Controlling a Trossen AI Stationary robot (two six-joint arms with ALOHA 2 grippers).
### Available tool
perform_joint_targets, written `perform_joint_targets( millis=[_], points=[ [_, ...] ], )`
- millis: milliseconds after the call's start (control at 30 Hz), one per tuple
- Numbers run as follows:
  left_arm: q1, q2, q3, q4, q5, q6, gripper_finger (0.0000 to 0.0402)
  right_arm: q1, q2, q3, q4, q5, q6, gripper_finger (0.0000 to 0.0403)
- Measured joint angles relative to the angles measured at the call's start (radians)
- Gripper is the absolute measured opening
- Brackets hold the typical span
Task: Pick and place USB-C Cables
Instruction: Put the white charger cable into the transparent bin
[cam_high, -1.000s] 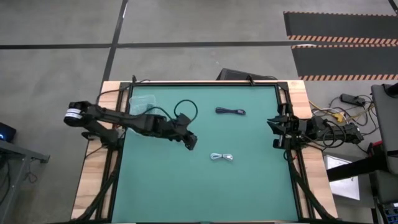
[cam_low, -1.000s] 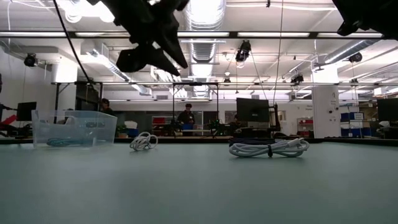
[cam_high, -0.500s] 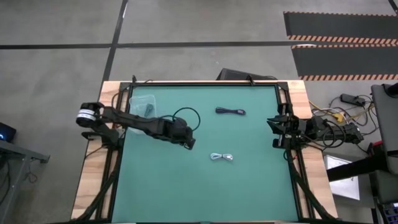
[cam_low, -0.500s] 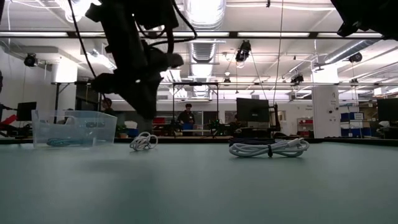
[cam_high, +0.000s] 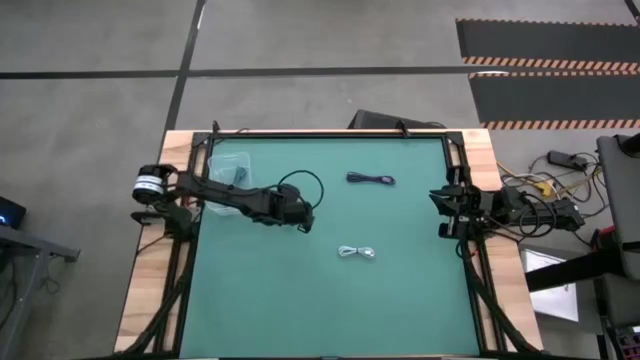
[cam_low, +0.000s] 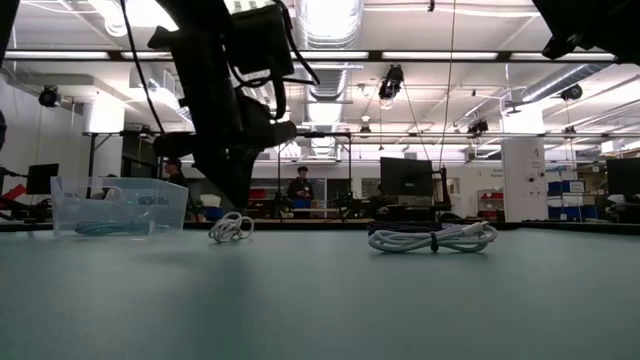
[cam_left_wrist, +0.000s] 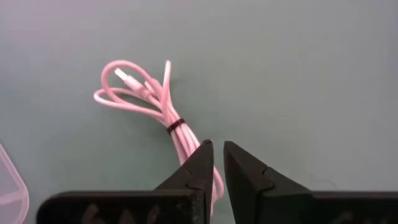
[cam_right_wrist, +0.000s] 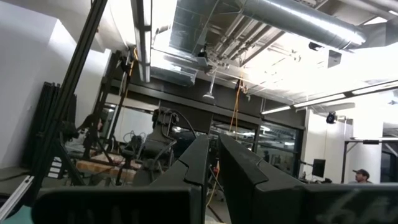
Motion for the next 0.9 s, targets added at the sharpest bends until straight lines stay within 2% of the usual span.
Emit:
perform_joint_targets(
  millis=[100, 500, 900],
  points=[
    [0.000, 0.022, 0.000, -0.002, 0.000, 0.004, 0.0038, 0.000, 0.000, 0.000, -0.001, 0.000, 0.000, 0.0027],
    [0.000, 0.045, 0.000, -0.002, -0.022, 0.001, 0.0133, 0.000, 0.000, 0.000, -0.001, 0.000, 0.000, 0.0027],
    [0.001, 0.093, -0.001, 0.002, -0.054, -0.004, 0.0142, 0.000, 0.000, 0.000, -0.003, 0.000, 0.000, 0.0027]
  ],
)
